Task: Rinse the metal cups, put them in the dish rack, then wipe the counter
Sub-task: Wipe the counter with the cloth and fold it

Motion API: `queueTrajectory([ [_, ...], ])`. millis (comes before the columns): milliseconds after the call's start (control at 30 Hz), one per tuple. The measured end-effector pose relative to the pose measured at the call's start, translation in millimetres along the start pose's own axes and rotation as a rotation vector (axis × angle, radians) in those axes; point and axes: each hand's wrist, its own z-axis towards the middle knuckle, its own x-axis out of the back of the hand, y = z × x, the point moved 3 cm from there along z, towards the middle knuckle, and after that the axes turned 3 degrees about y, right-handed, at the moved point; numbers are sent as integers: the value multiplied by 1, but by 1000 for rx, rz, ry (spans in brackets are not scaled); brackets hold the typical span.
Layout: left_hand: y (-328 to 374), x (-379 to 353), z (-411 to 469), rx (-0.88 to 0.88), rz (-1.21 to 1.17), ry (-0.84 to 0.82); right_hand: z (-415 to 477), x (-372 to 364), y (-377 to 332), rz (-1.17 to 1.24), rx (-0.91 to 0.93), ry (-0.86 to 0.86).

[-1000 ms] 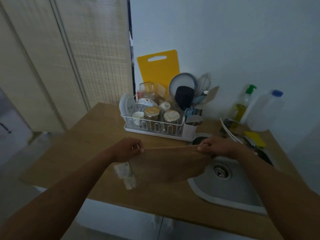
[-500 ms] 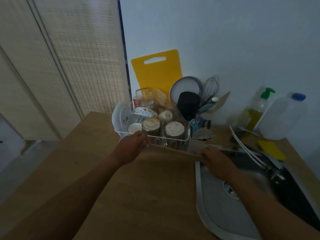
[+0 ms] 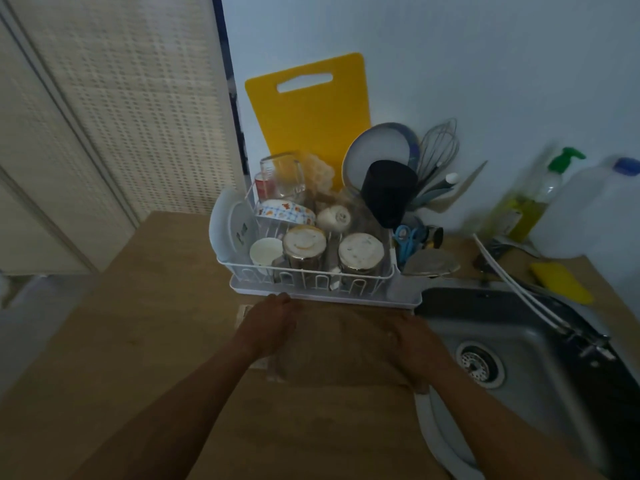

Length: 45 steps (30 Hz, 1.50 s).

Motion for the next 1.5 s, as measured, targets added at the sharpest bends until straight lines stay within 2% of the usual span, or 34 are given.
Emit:
queueTrajectory([
  [133, -8, -18, 4, -45, 59, 44, 9, -8, 0, -55, -92, 25],
  [333, -18, -26, 11, -34, 50, 56, 12, -14, 4, -54, -110, 123],
  [500, -21, -23, 12, -18, 50, 96, 10, -8, 4, -62, -101, 241],
  [600, -20, -20, 15, -3, 95, 86, 2, 8, 0, -26, -25, 339],
  [767, -16, -10, 9, -130, 280, 158, -13, 25, 2, -23, 38, 354],
  [900, -10, 8, -5, -210, 212, 260, -31, 36, 0, 120, 30, 371],
  [1000, -11, 22, -25, -247, -38, 220, -48, 31, 4, 170, 13, 209],
  [1033, -13, 24, -30, -217, -163, 150, -53, 30, 6, 160, -10, 117],
  [1133, -13, 29, -46, -144, -386, -53, -69, 36, 1, 156, -202, -295],
  [1233, -8, 28, -73, -108, -442, -375, -98, 42, -14, 158, -386, -665],
  [1367, 8, 14, -120, -105, -524, -789, -136, 26, -20, 44, -502, -969],
  [1467, 17, 8, -144, -106, -539, -940, -160, 9, -32, 68, -534, -1162],
  [1500, 18, 8, -146, -109, -552, -921, -163, 7, -36, 116, -575, -1138],
])
